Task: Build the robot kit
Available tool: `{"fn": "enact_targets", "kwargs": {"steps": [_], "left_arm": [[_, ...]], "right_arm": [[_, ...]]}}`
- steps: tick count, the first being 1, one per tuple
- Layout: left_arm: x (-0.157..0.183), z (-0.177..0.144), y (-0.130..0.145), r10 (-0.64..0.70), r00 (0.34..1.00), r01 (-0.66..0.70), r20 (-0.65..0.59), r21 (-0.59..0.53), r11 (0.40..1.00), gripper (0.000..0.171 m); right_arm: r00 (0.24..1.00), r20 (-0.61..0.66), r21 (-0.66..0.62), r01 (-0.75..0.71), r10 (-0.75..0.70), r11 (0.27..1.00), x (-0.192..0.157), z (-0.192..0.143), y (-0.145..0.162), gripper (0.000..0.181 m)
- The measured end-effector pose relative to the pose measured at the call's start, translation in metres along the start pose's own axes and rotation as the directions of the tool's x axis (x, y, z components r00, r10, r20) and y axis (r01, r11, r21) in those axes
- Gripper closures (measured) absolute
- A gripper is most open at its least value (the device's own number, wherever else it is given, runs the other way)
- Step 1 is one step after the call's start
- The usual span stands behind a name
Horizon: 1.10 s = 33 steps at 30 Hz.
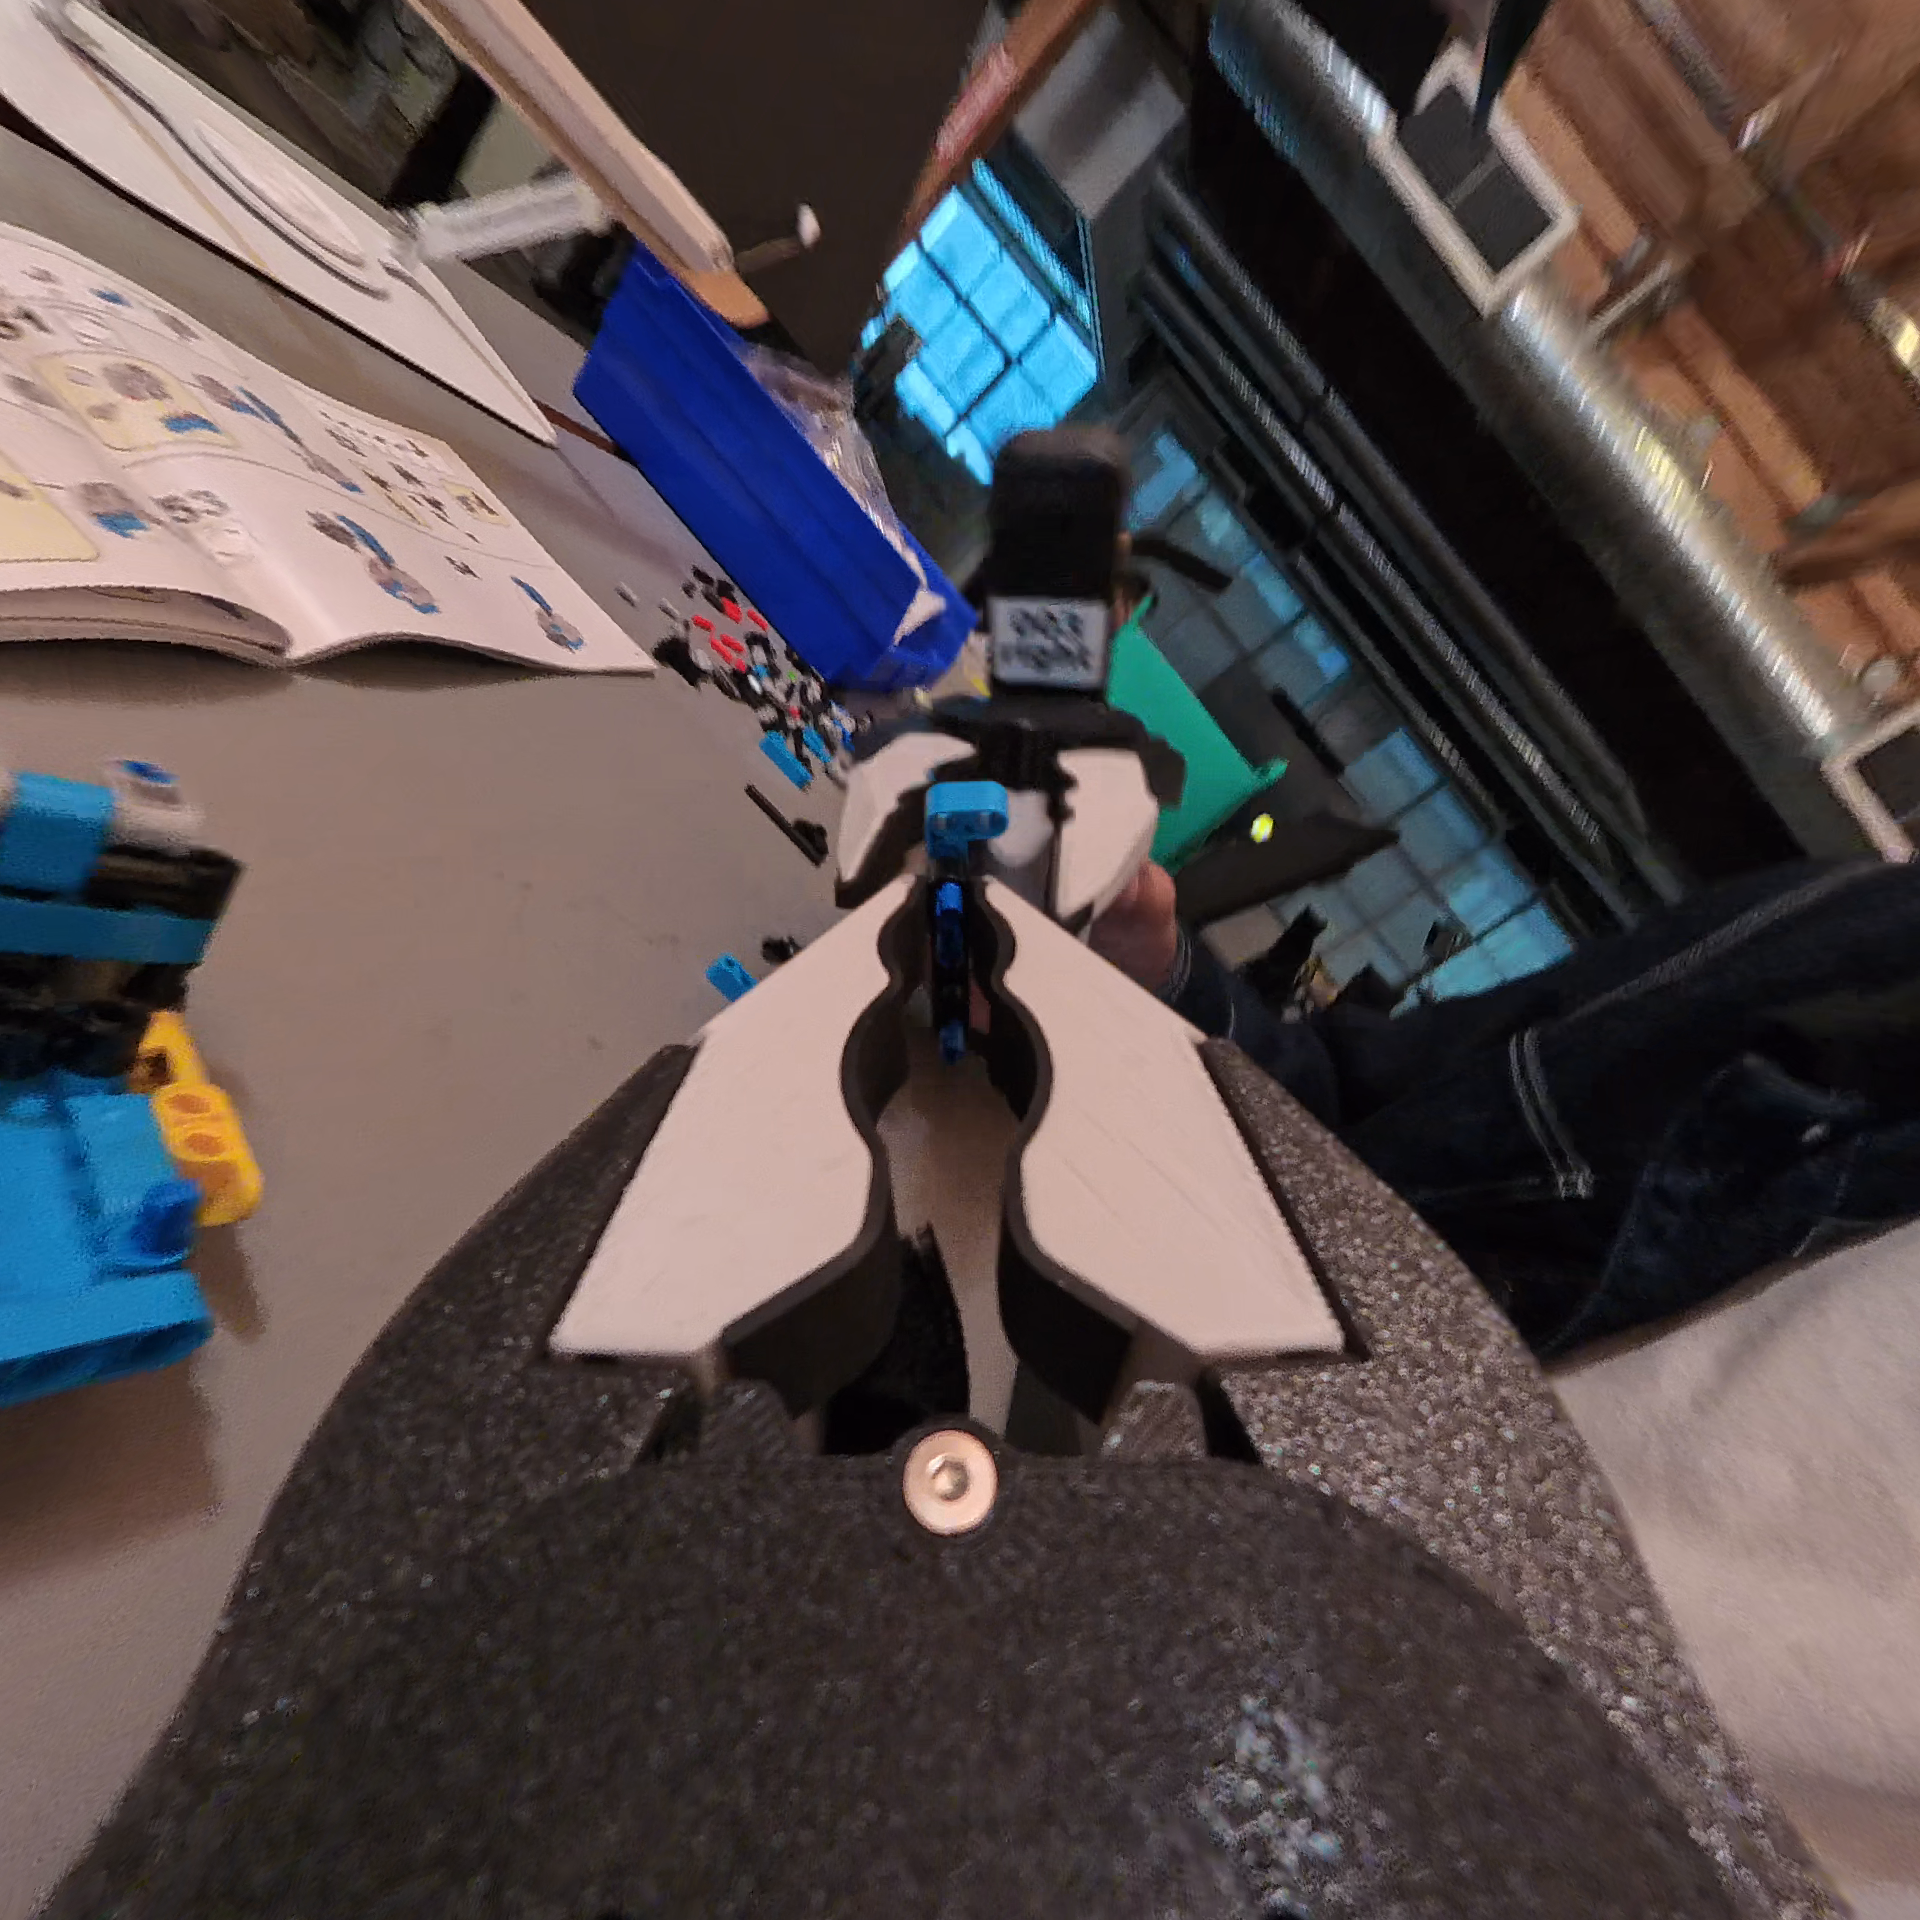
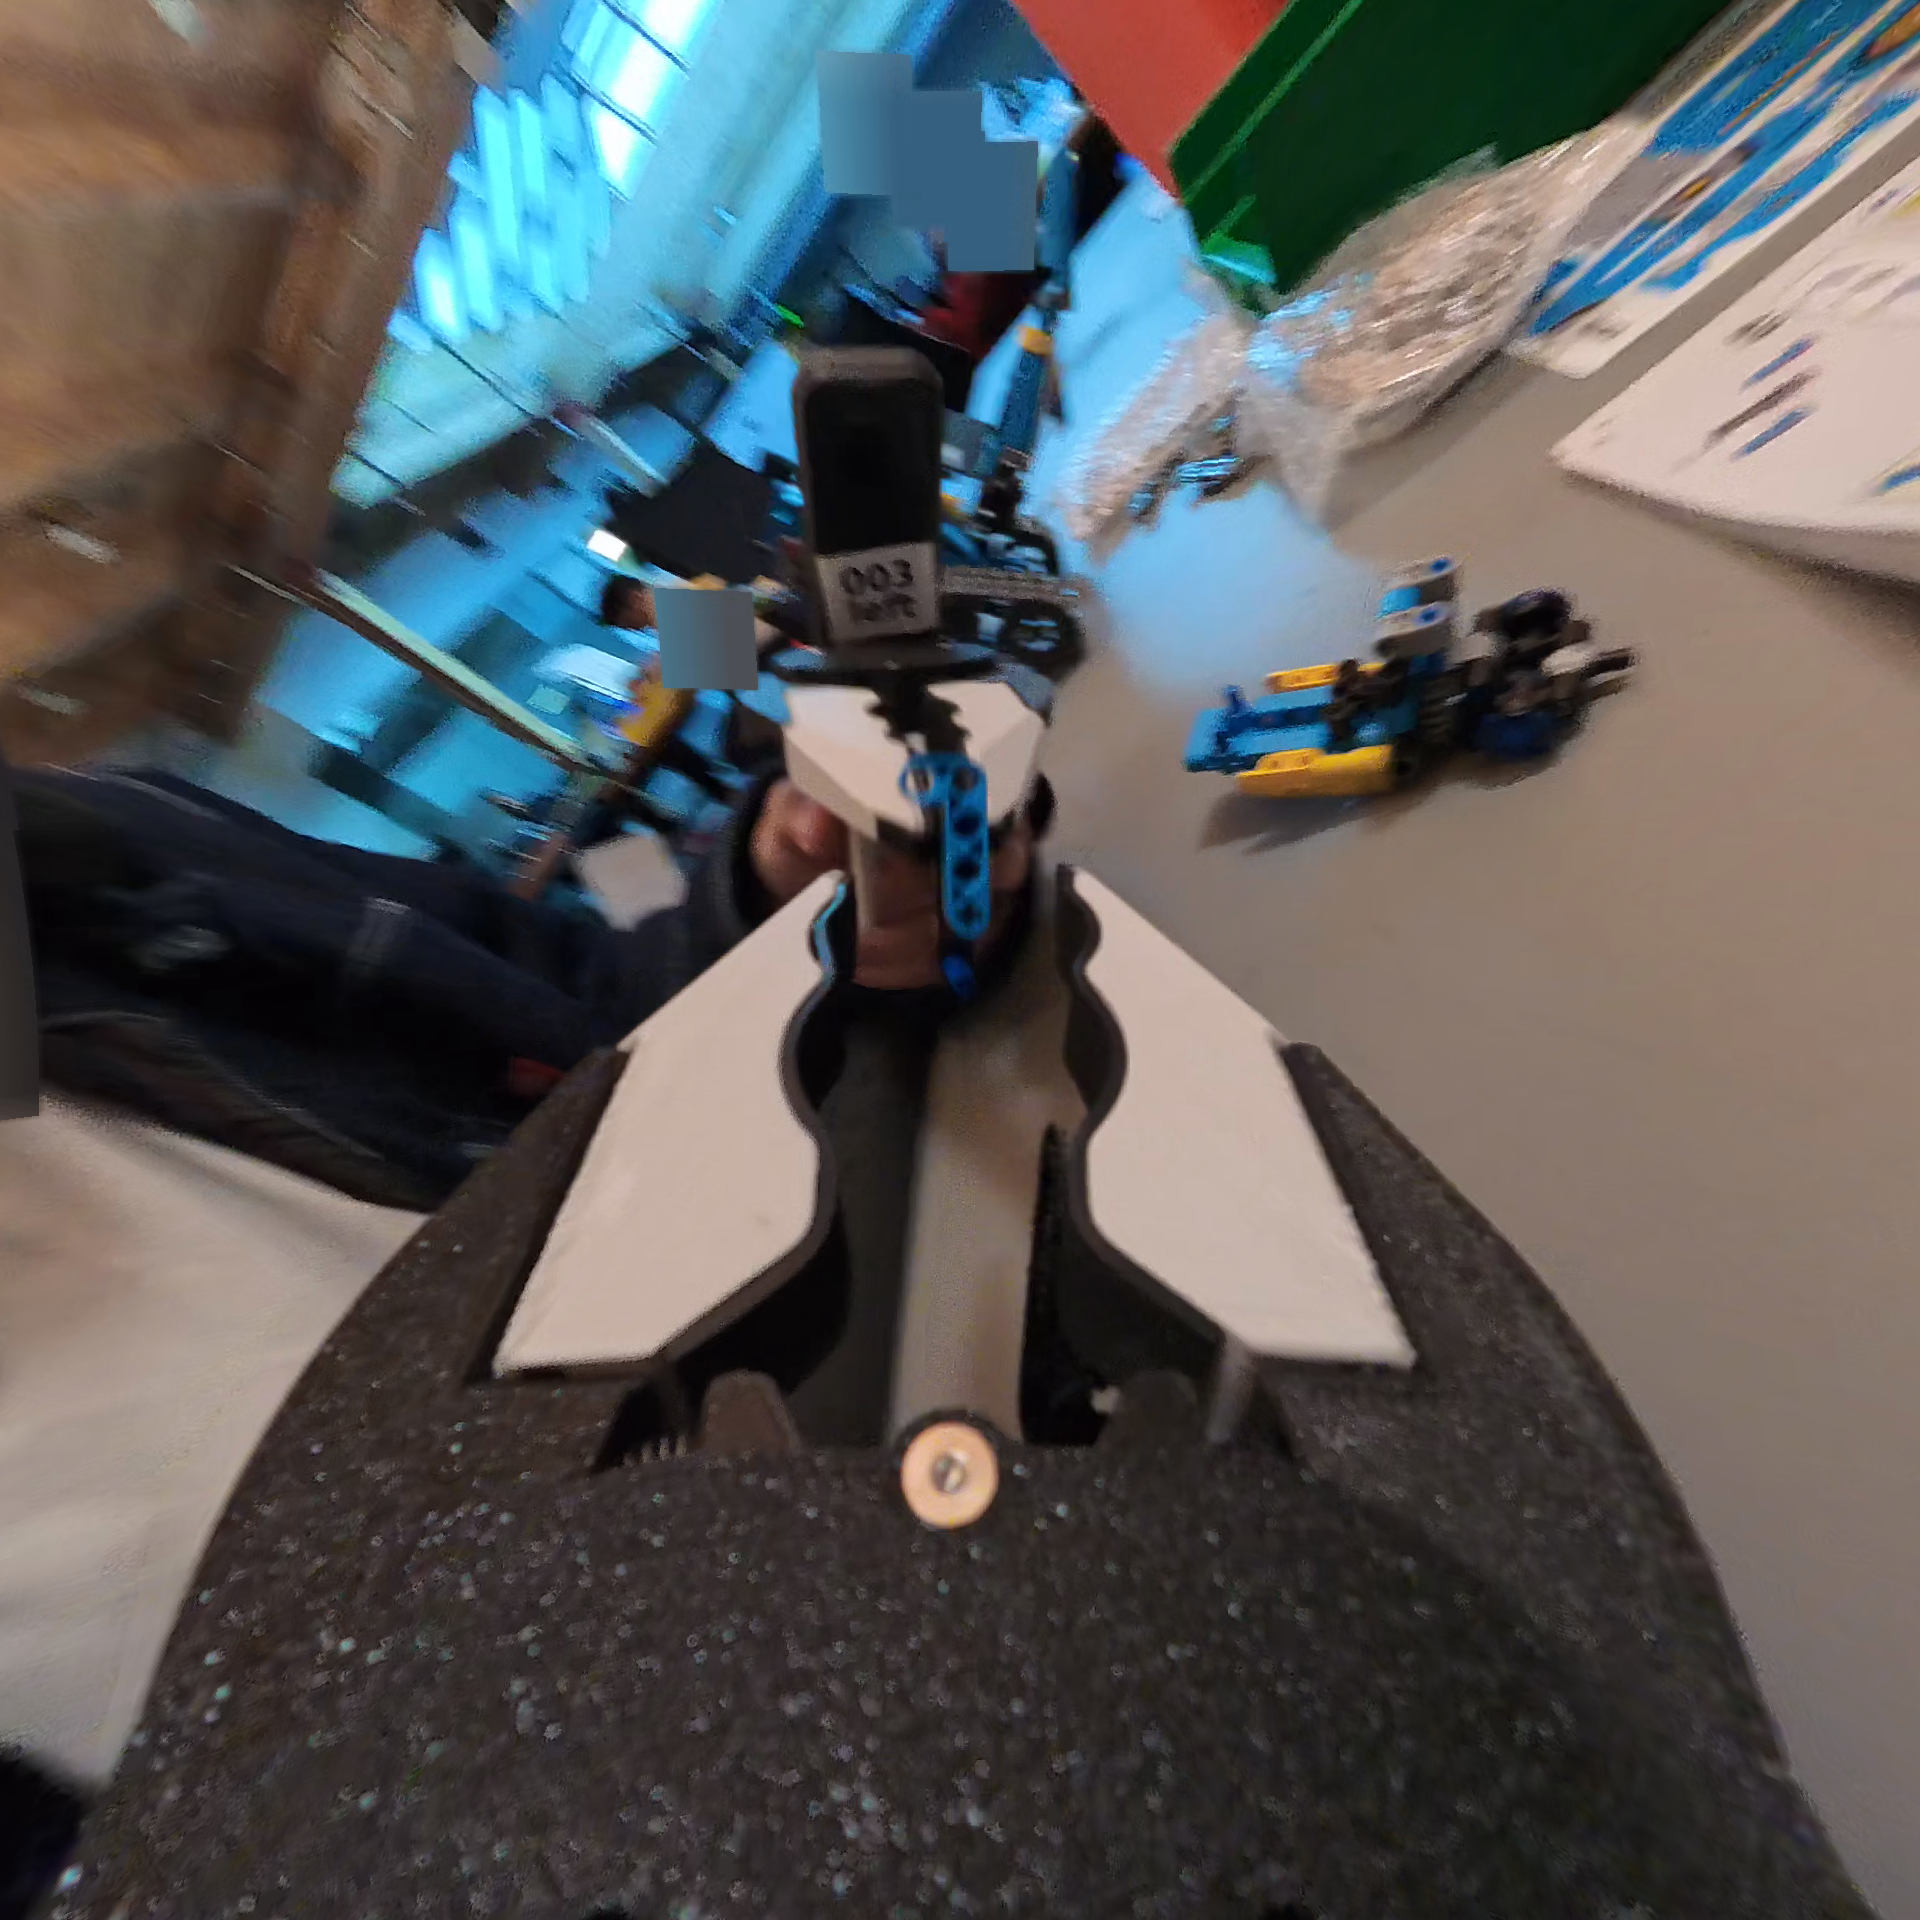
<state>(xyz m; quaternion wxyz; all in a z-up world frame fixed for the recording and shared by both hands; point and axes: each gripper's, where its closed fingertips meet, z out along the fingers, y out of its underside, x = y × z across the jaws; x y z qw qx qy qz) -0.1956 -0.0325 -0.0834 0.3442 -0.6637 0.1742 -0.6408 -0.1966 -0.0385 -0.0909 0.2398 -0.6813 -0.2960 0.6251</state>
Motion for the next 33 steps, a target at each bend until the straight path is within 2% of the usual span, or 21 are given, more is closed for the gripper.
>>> {"fn": "enact_targets", "kwargs": {"steps": [2, 3, 5, 7, 9, 13, 17, 19, 21, 24, 27, 30, 33], "left_arm": [[-0.005, -0.006, -0.010, -0.057, 0.998, 0.057, -0.004, 0.065, 0.996, 0.166], [-0.008, -0.007, -0.014, -0.074, 0.997, 0.074, 0.003, 0.093, 0.993, 0.166], [-0.008, -0.008, -0.017, -0.090, 0.996, 0.090, -0.001, 0.123, 0.988, 0.165], [-0.011, -0.009, -0.020, -0.106, 0.994, 0.103, 0.009, 0.150, 0.983, 0.165], [-0.012, -0.011, -0.022, -0.114, 0.993, 0.110, 0.013, 0.170, 0.979, 0.165], [-0.013, -0.013, -0.023, -0.118, 0.993, 0.113, 0.015, 0.180, 0.977, 0.165], [-0.012, -0.010, -0.019, -0.096, 0.995, 0.090, 0.032, 0.156, 0.984, 0.165], [-0.012, -0.008, -0.016, -0.084, 0.996, 0.078, 0.042, 0.139, 0.987, 0.165], [-0.013, -0.007, -0.014, -0.081, 0.995, 0.074, 0.056, 0.125, 0.989, 0.165], [-0.017, -0.005, -0.010, -0.087, 0.993, 0.079, 0.076, 0.098, 0.992, 0.165], [-0.019, -0.003, -0.005, -0.084, 0.992, 0.077, 0.094, 0.071, 0.994, 0.165], [-0.019, -0.003, -0.005, -0.094, 0.992, 0.088, 0.090, 0.065, 0.994, 0.165], [-0.018, -0.002, -0.003, -0.096, 0.992, 0.091, 0.083, 0.054, 0.994, 0.165]], "right_arm": [[0.958, -0.193, -0.041, 0.208, -0.212, 0.977, 0.009, 0.001, -0.002, 0.141], [0.891, -0.305, -0.095, 0.322, -0.336, 0.942, 0.014, 0.003, -0.002, 0.138], [0.702, -0.482, -0.221, 0.482, -0.525, 0.848, 0.020, 0.012, -0.004, 0.131], [0.526, -0.596, -0.331, 0.528, -0.607, 0.782, 0.025, 0.018, -0.006, 0.132], [0.456, -0.637, -0.347, 0.551, -0.622, 0.759, 0.021, 0.022, -0.011, 0.139], [0.458, -0.644, -0.343, 0.544, -0.613, 0.766, 0.020, 0.023, -0.013, 0.142], [0.424, -0.660, -0.340, 0.568, -0.621, 0.749, 0.017, 0.020, -0.019, 0.144], [0.442, -0.669, -0.329, 0.545, -0.598, 0.771, 0.020, 0.019, -0.020, 0.153], [0.445, -0.661, -0.345, 0.535, -0.604, 0.771, 0.021, 0.017, -0.018, 0.154], [0.399, -0.626, -0.426, 0.544, -0.669, 0.723, 0.027, 0.014, -0.014, 0.154], [0.414, -0.603, -0.453, 0.526, -0.682, 0.719, 0.029, 0.011, -0.010, 0.156], [0.348, -0.590, -0.514, 0.534, -0.729, 0.671, 0.030, 0.007, -0.009, 0.161], [0.327, -0.559, -0.540, 0.554, -0.762, 0.633, 0.028, 0.006, -0.009, 0.164]]}}
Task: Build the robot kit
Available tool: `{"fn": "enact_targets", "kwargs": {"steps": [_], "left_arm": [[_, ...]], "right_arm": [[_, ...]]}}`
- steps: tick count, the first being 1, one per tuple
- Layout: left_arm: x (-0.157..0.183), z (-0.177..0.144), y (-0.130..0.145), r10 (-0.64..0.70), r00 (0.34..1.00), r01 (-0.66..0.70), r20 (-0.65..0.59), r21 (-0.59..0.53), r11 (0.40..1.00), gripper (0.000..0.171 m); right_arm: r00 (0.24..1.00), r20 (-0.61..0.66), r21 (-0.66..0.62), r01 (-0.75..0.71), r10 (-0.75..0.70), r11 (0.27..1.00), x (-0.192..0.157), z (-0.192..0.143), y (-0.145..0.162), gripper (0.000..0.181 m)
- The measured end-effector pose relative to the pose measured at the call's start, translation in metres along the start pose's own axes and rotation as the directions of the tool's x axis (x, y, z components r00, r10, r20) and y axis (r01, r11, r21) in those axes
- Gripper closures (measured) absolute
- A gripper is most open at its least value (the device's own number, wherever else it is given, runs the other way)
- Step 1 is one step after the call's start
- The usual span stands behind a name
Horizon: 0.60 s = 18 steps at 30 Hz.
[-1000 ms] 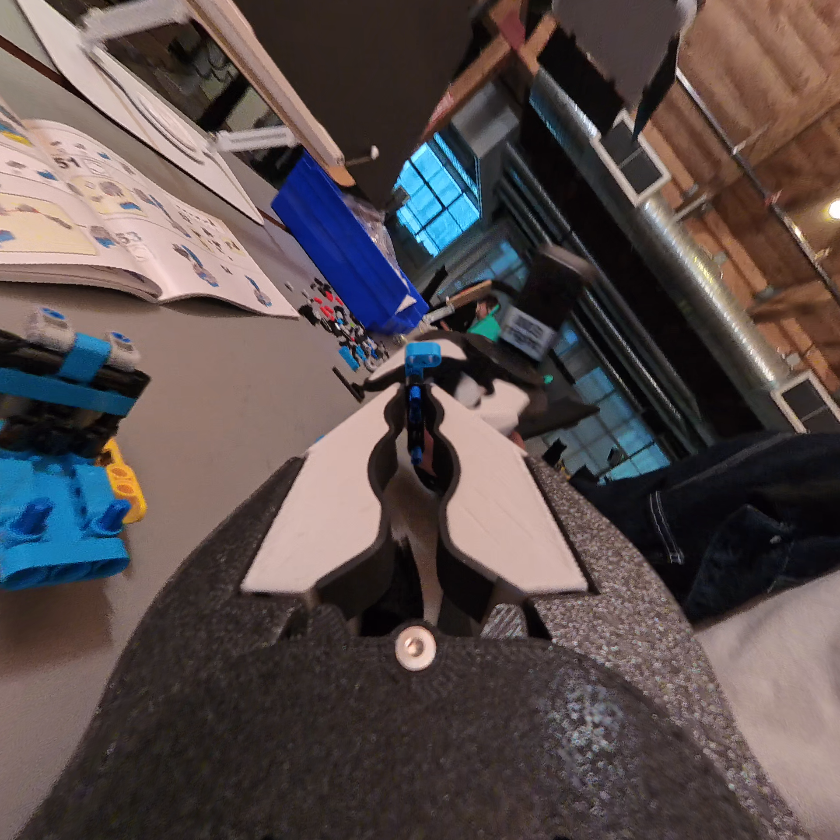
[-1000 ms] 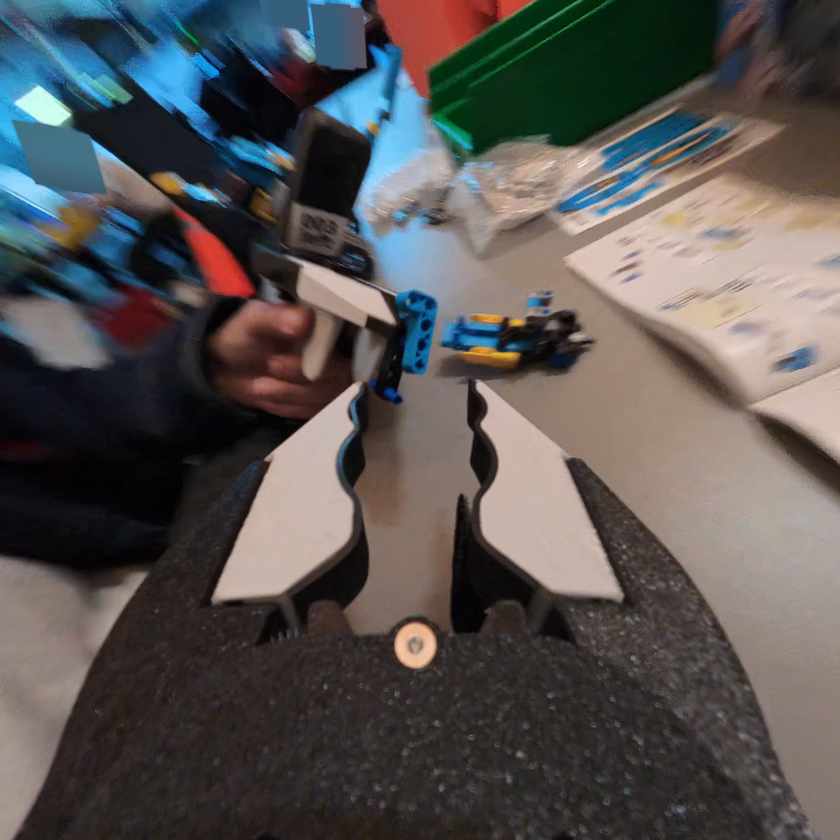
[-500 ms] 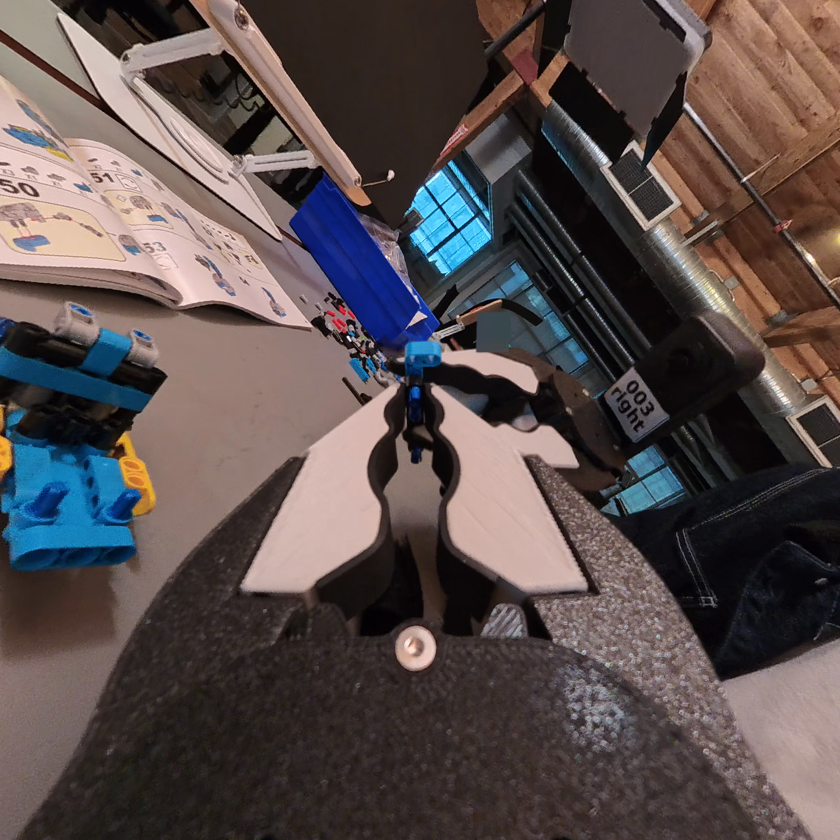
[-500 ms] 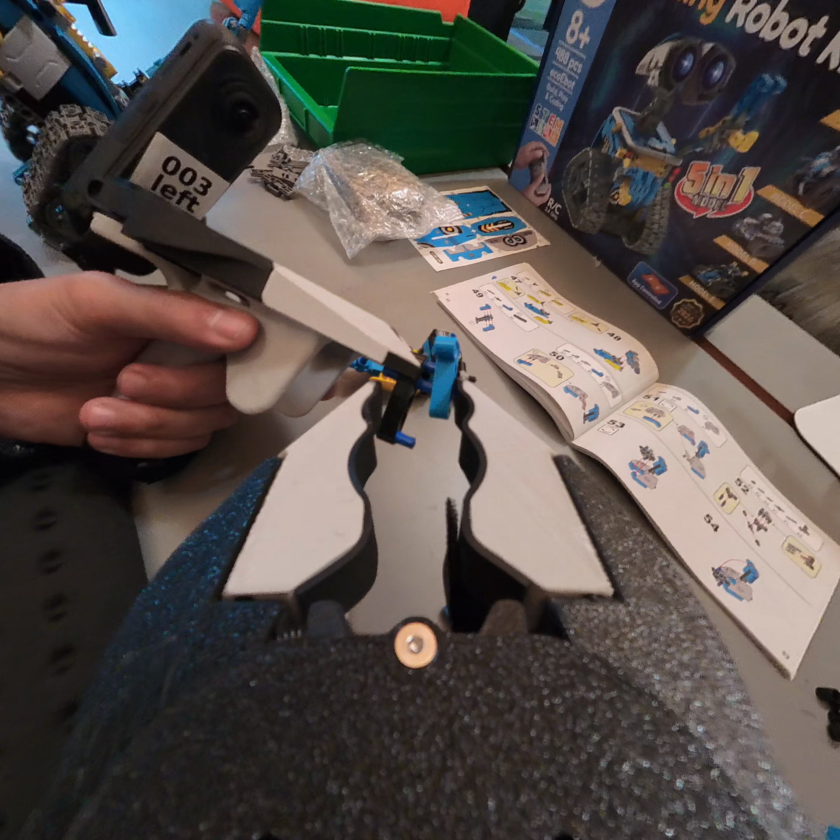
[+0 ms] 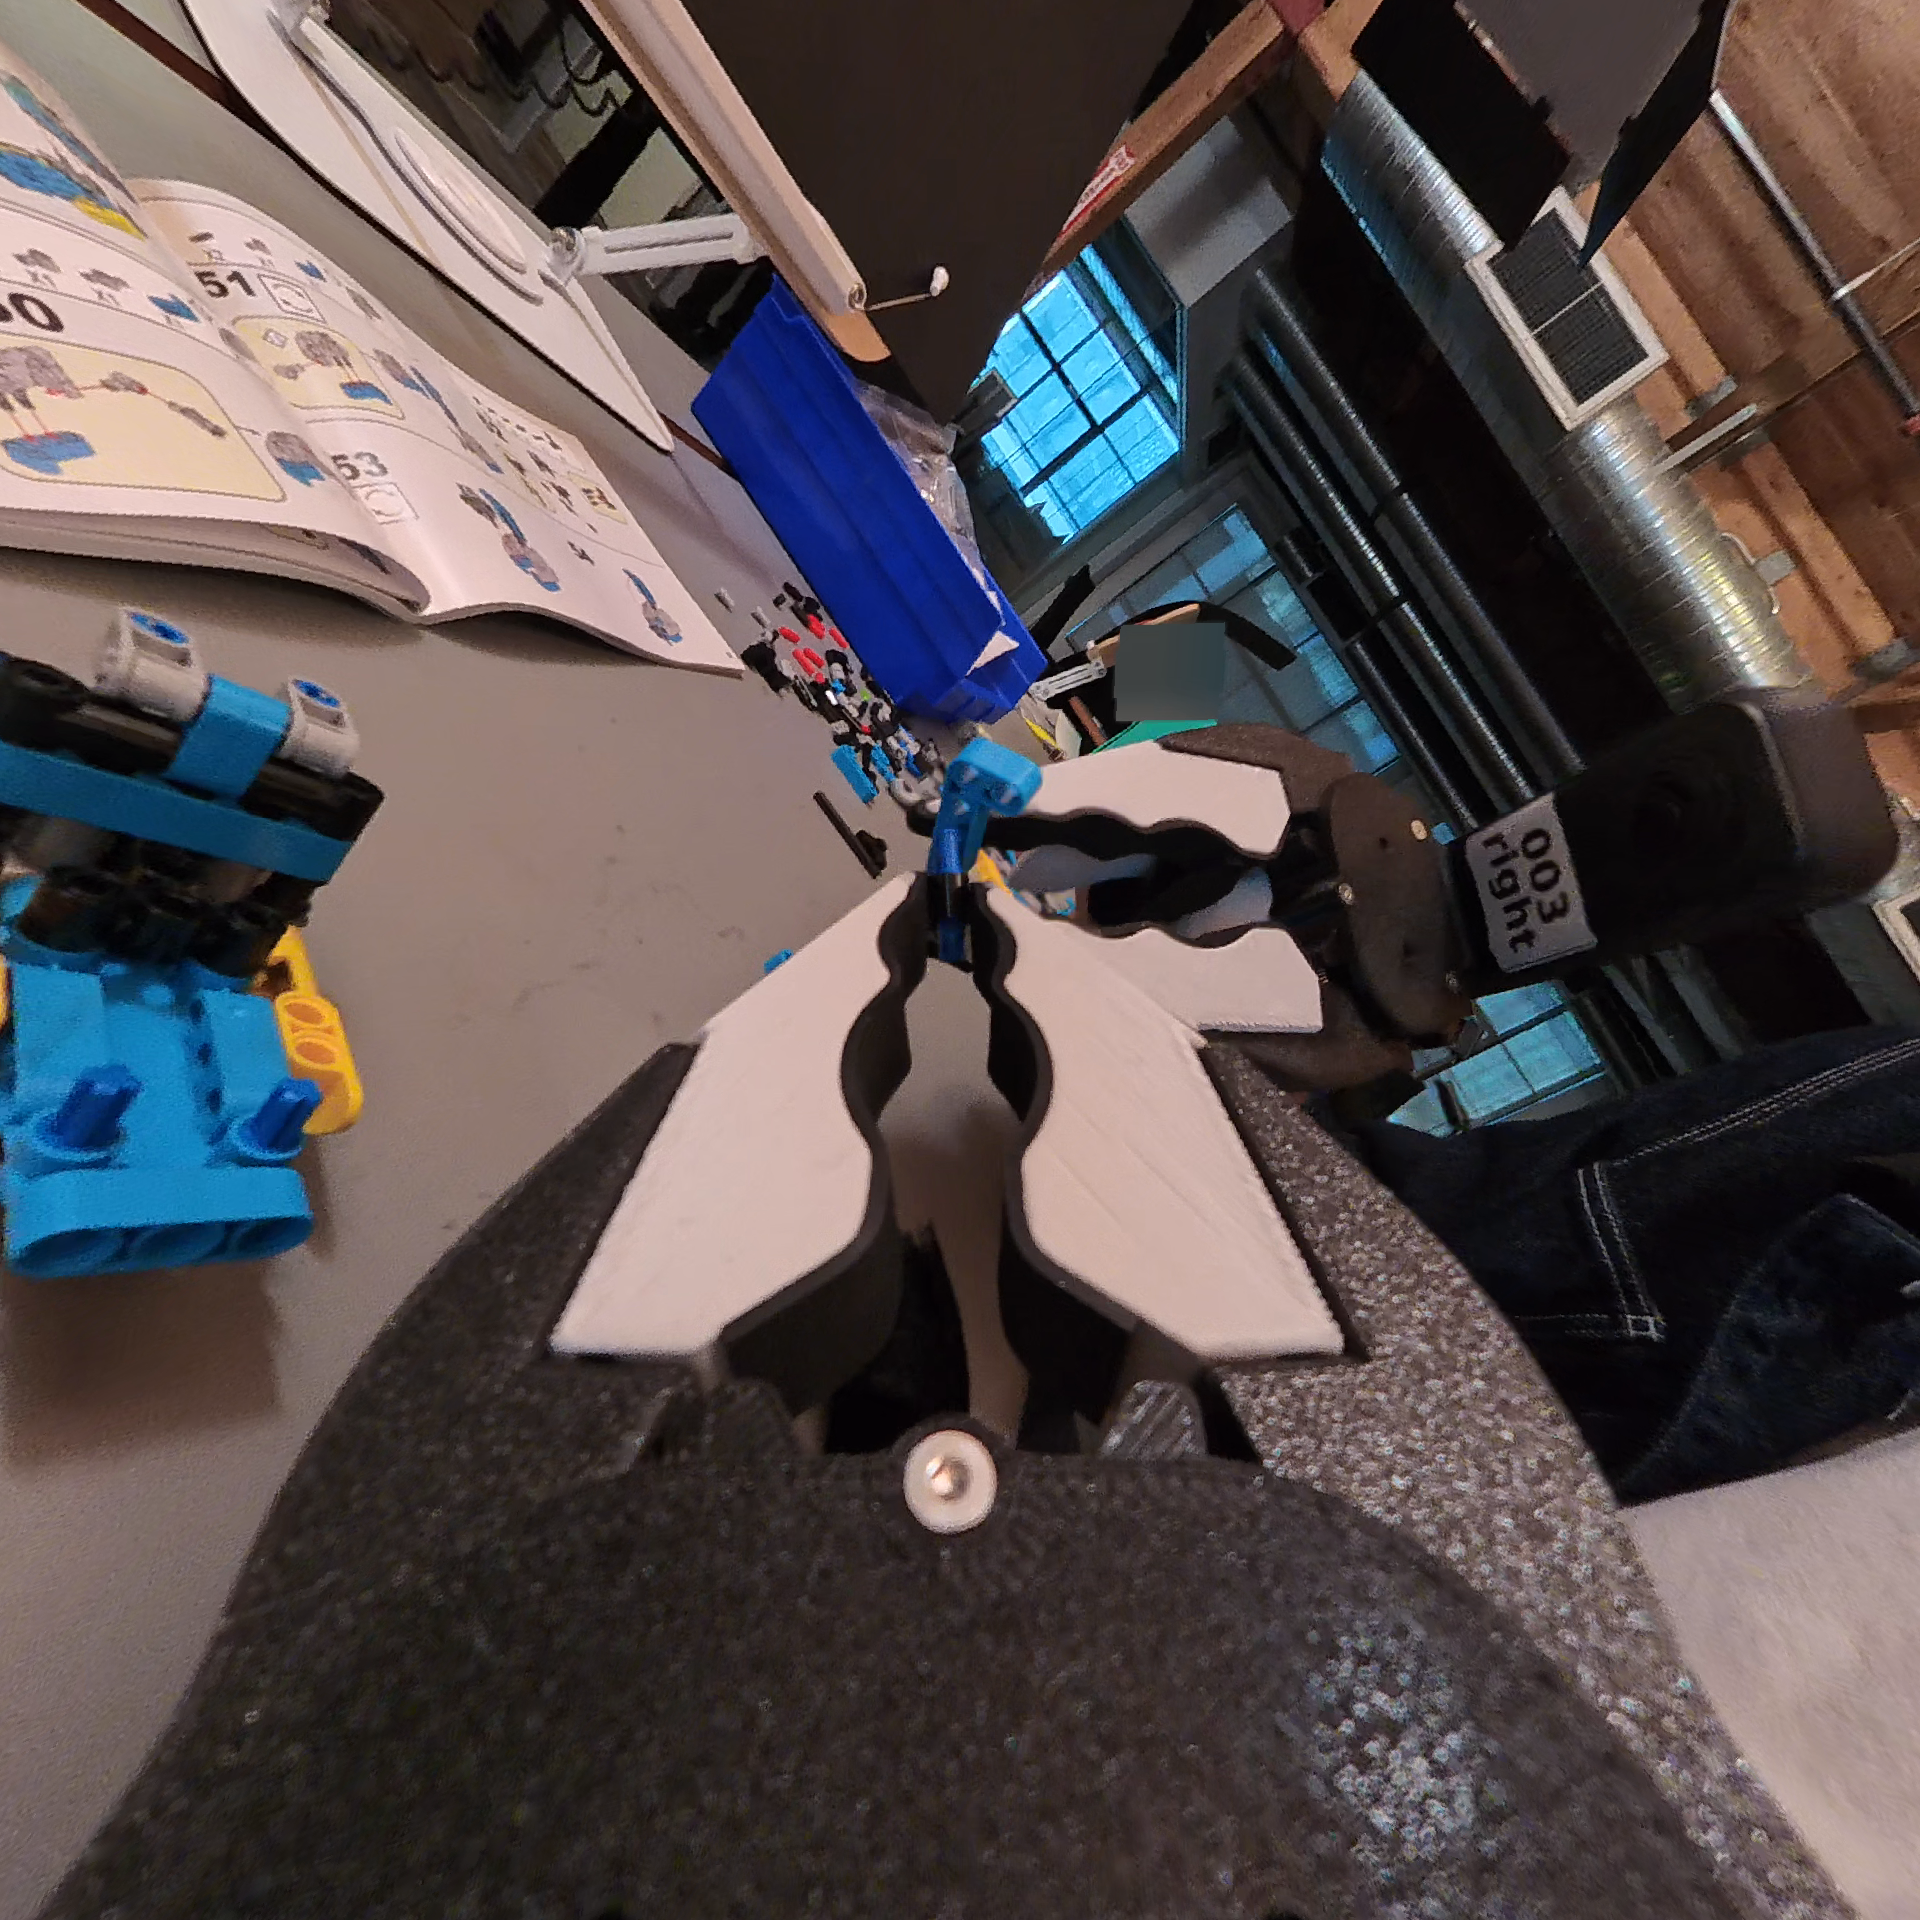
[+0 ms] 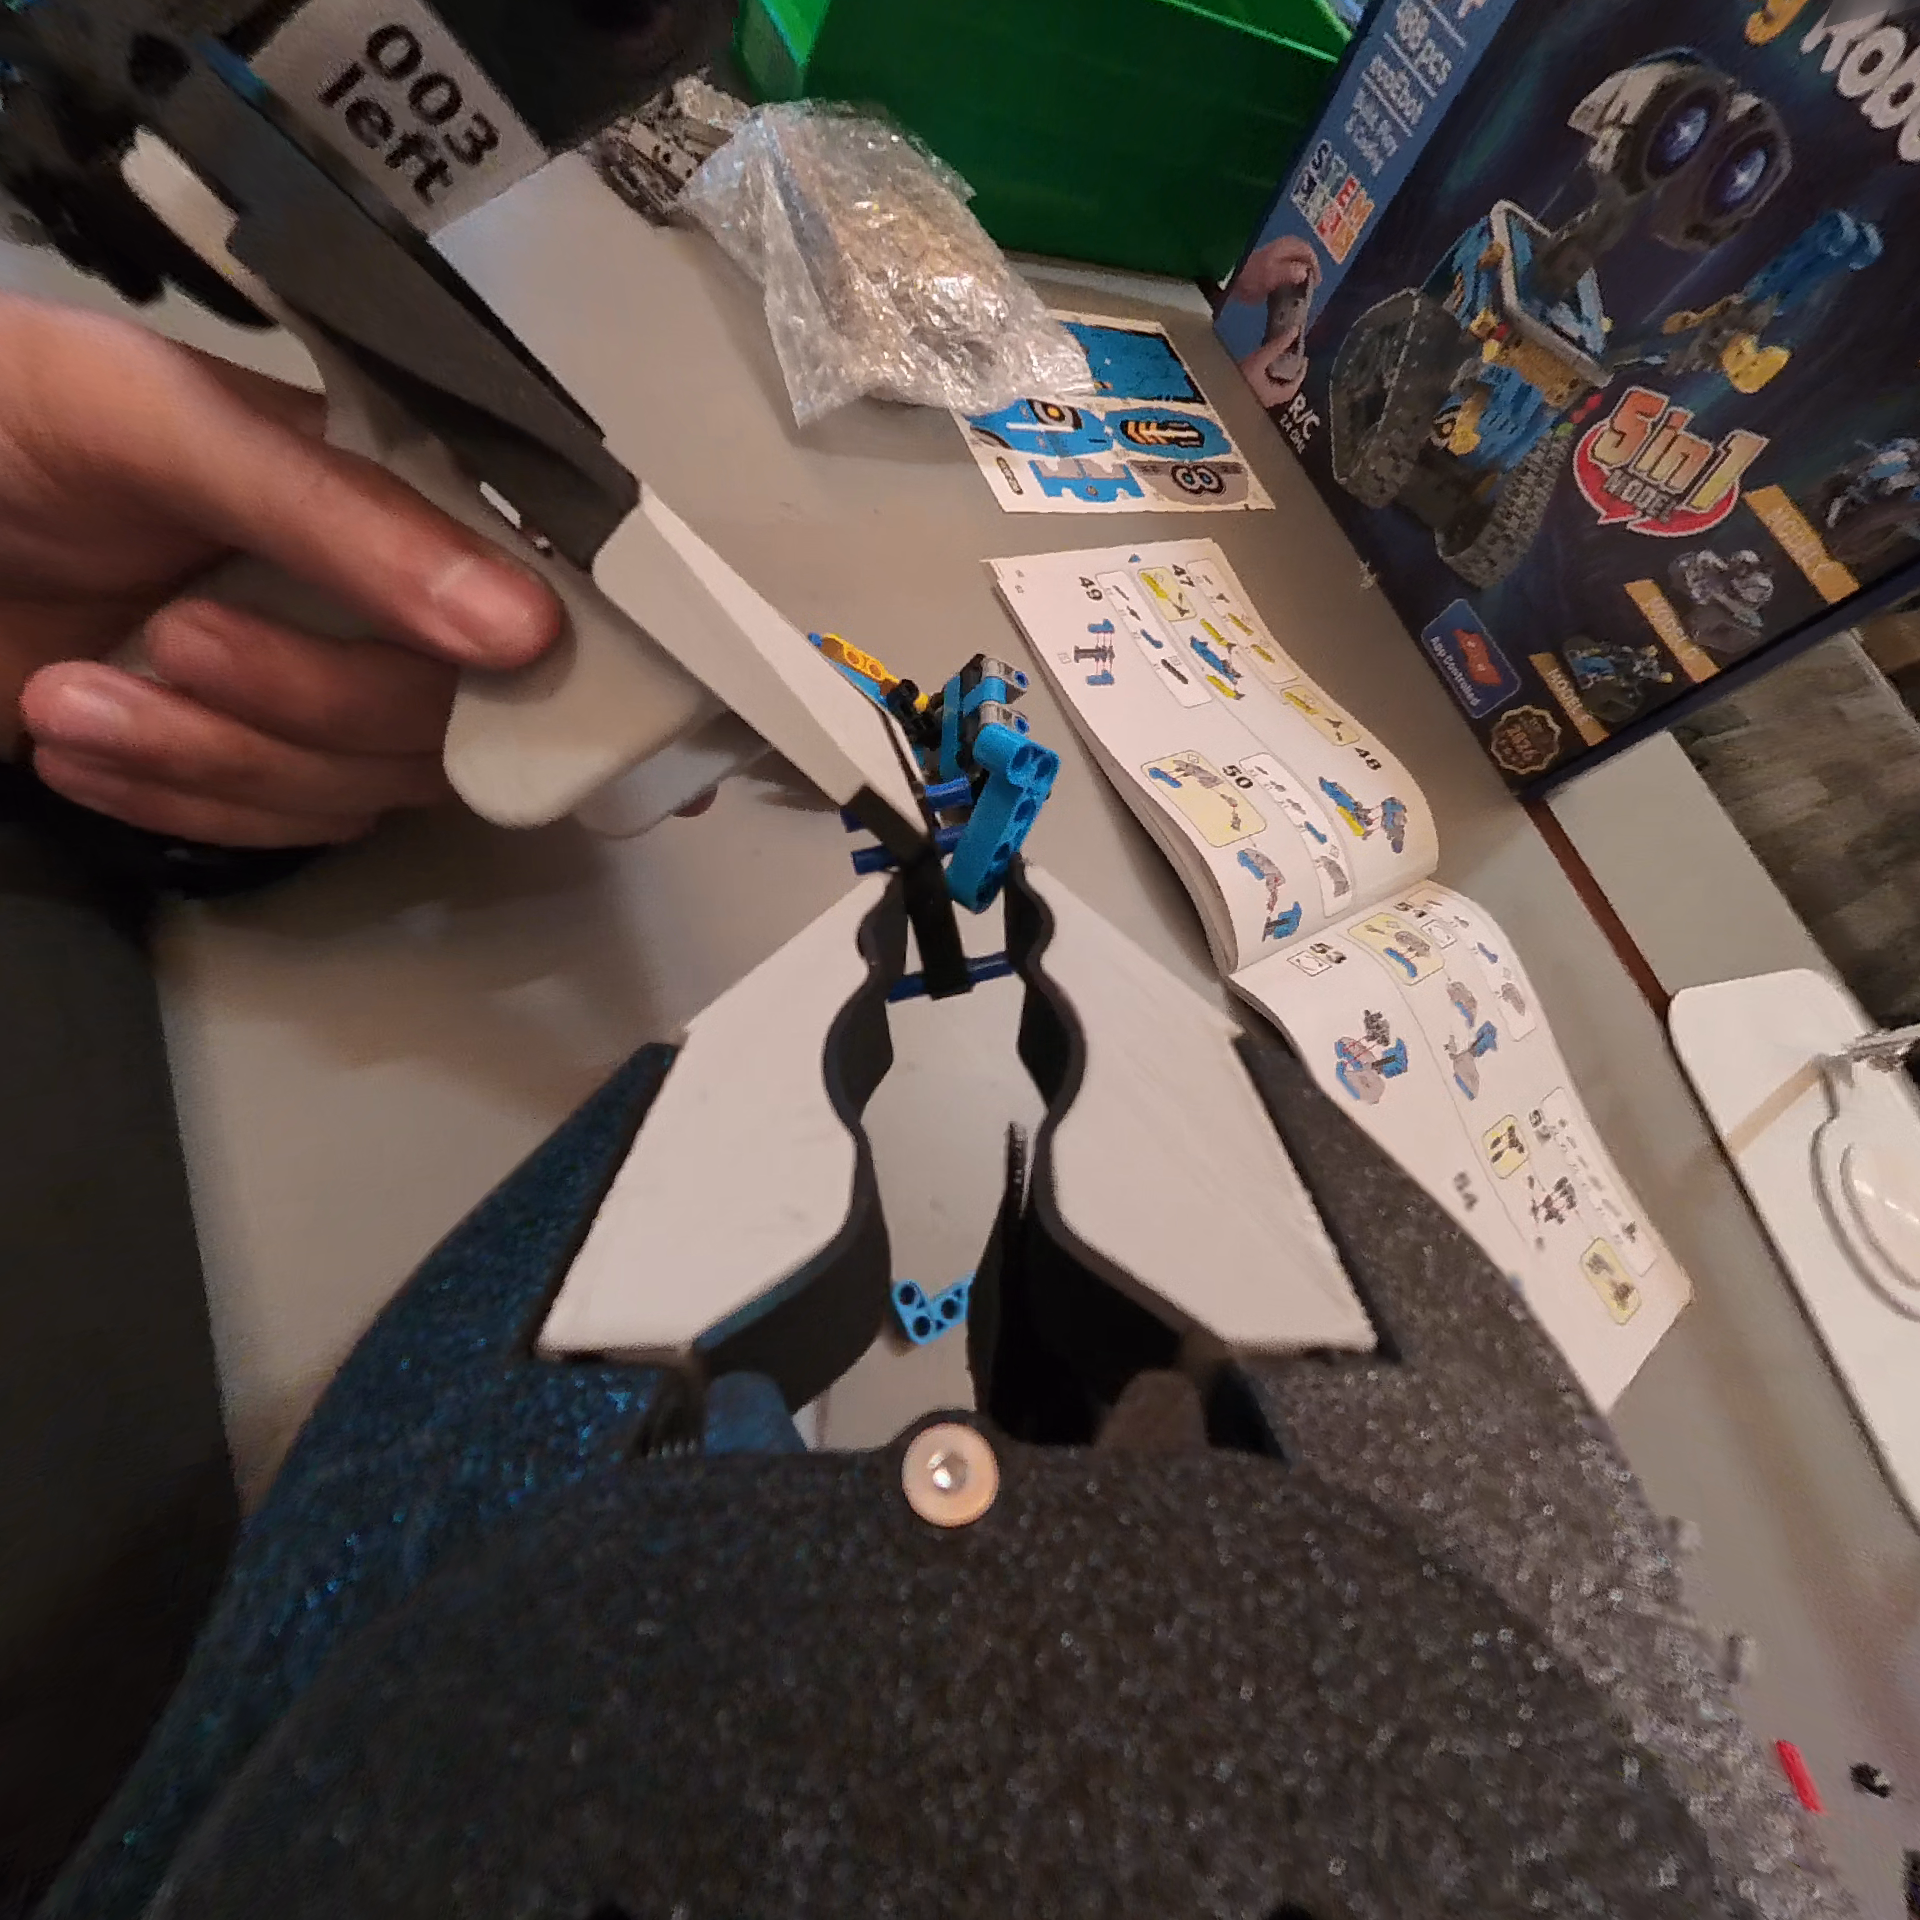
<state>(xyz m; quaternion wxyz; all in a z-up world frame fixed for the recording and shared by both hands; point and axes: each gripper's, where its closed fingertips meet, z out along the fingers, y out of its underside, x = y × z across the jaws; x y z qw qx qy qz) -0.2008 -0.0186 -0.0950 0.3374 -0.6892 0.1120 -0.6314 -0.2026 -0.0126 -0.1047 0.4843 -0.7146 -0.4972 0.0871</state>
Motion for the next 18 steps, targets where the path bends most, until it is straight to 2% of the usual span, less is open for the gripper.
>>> {"fn": "enact_targets", "kwargs": {"steps": [2, 6, 8, 18], "left_arm": [[0.0009, 0.0006, 0.0011, 0.017, 1.000, -0.017, 0.002, -0.008, 1.000, 0.165], [0.0056, 0.0018, 0.0039, 0.058, 0.998, -0.058, -0.009, -0.027, 0.998, 0.165], [0.0083, 0.0041, 0.0080, 0.084, 0.996, -0.085, -0.013, -0.050, 0.995, 0.165], [0.0062, 0.0036, 0.0094, 0.035, 0.999, -0.037, -0.023, -0.065, 0.997, 0.166]], "right_arm": [[0.998, 0.005, 0.005, 0.060, -0.060, 0.998, -0.0001, -0.0005, 0.0007, 0.163], [0.996, 0.088, 0.041, -0.007, 0.003, 0.999, -0.0028, -0.0002, 0.0019, 0.161], [0.995, 0.095, 0.026, 0.026, -0.028, 0.999, -0.0042, 0.0006, 0.0064, 0.160], [0.984, -0.018, 0.048, 0.176, -0.175, 0.983, -0.0014, 0.0018, 0.0061, 0.159]]}}
